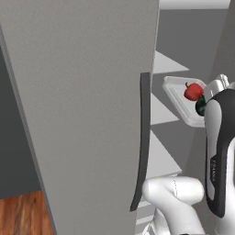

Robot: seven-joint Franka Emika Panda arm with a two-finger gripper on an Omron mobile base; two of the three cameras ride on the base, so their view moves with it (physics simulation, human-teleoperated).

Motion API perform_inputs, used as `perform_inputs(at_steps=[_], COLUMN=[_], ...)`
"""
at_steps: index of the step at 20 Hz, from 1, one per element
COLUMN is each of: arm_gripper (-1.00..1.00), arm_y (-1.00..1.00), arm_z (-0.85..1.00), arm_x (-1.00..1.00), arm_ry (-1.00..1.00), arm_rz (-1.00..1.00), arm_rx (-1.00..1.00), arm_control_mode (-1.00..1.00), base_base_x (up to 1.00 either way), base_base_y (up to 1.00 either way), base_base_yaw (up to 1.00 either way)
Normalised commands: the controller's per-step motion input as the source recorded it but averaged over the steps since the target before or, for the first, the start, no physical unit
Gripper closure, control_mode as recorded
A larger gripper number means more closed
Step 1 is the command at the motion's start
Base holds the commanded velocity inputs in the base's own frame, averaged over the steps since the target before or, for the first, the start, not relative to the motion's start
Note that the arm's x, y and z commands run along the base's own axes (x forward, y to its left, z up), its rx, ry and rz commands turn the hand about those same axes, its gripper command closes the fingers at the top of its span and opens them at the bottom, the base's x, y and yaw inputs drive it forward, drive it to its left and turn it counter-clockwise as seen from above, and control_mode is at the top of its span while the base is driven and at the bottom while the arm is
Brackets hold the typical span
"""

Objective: Take the eggplant and bell pepper out of the freezer and place them in the tupperware container on the counter. Then put the tupperware containing the vegetables back in the freezer.

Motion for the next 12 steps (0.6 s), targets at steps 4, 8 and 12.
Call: perform_inputs(at_steps=[4,8,12], arm_gripper=[1.0,1.0,1.0], arm_y=[-0.09,-0.26,-0.22], arm_z=[0.23,0.04,0.0], arm_x=[0.35,0.57,0.62], arm_ry=[-0.01,0.0,0.0], arm_rz=[0.0,0.01,0.01], arm_rx=[0.0,0.03,0.0], arm_control_mode=[-1.0,-1.0,-1.0], base_base_x=[0.0,0.0,0.0], base_base_y=[0.0,0.0,0.0], base_base_yaw=[0.0,0.0,0.0])
